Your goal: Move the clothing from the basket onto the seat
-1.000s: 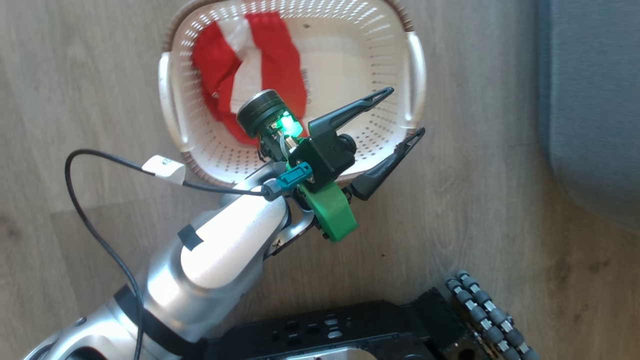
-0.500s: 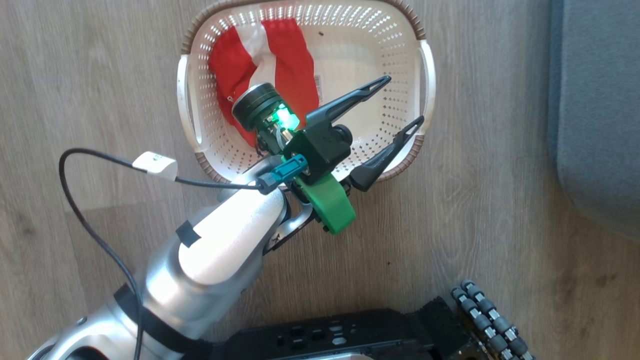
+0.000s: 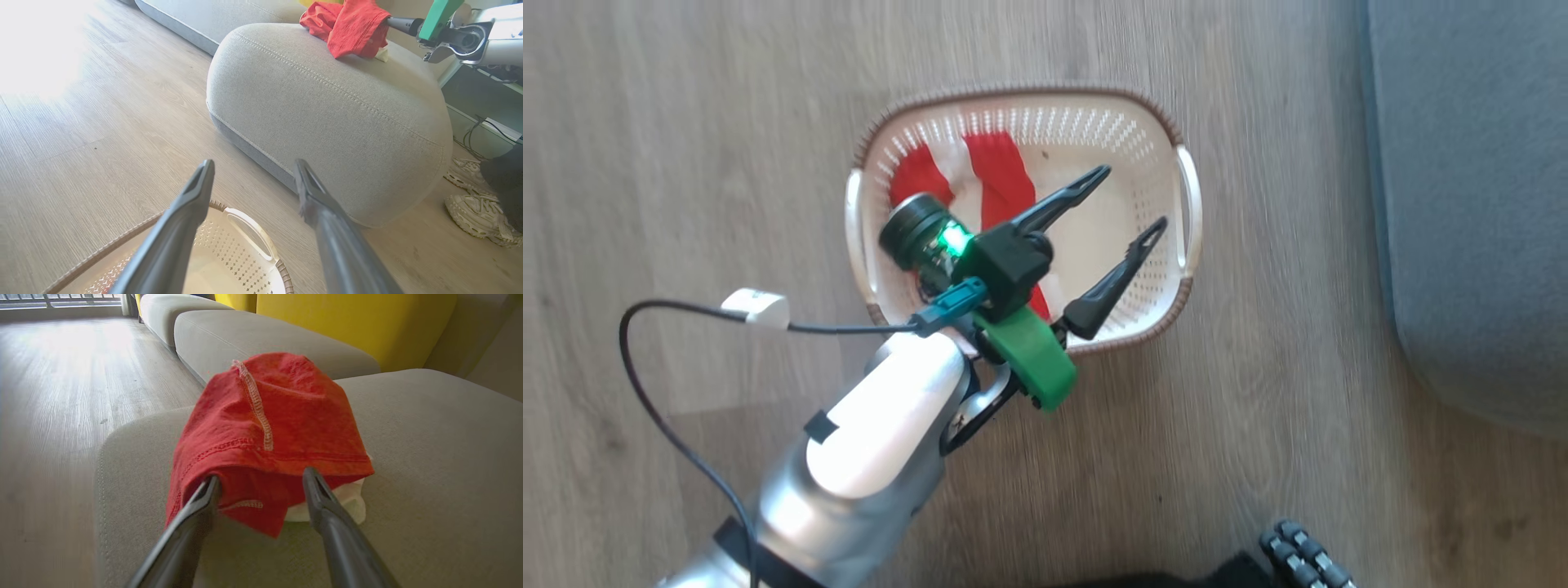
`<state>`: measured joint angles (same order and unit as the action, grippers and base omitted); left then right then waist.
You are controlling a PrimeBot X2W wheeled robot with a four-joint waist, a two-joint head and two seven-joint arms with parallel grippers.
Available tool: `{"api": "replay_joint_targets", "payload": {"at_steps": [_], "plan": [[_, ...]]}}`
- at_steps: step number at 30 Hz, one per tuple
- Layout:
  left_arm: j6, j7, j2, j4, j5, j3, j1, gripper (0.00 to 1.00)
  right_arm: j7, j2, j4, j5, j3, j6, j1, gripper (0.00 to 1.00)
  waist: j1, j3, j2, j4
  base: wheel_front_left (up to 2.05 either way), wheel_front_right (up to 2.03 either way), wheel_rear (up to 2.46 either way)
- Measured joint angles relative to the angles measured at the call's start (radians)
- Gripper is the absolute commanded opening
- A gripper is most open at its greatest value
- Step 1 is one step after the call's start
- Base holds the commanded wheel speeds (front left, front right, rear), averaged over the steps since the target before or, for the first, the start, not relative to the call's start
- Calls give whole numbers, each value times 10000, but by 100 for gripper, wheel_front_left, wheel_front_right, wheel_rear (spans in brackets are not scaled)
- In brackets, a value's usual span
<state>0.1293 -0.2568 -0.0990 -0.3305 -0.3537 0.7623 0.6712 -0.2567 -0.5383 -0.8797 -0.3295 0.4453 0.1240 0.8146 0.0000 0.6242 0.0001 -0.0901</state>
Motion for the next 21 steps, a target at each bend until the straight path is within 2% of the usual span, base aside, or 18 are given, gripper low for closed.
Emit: {"api": "replay_joint_targets", "payload": {"at_steps": [7, 21], "plan": [[0, 0, 144, -295, -4, -955, -1006, 100, 0, 178, 1350, -514, -1662, 0, -1223, 100, 0, -1252, 0, 308, 0, 0, 0], [0, 0, 353, -834, 777, -4075, -2960, 100, 0, 1808, 3881, -514, -3931, 0, -3225, 100, -1, -3605, 0, 1235, 0, 0, 0]]}}
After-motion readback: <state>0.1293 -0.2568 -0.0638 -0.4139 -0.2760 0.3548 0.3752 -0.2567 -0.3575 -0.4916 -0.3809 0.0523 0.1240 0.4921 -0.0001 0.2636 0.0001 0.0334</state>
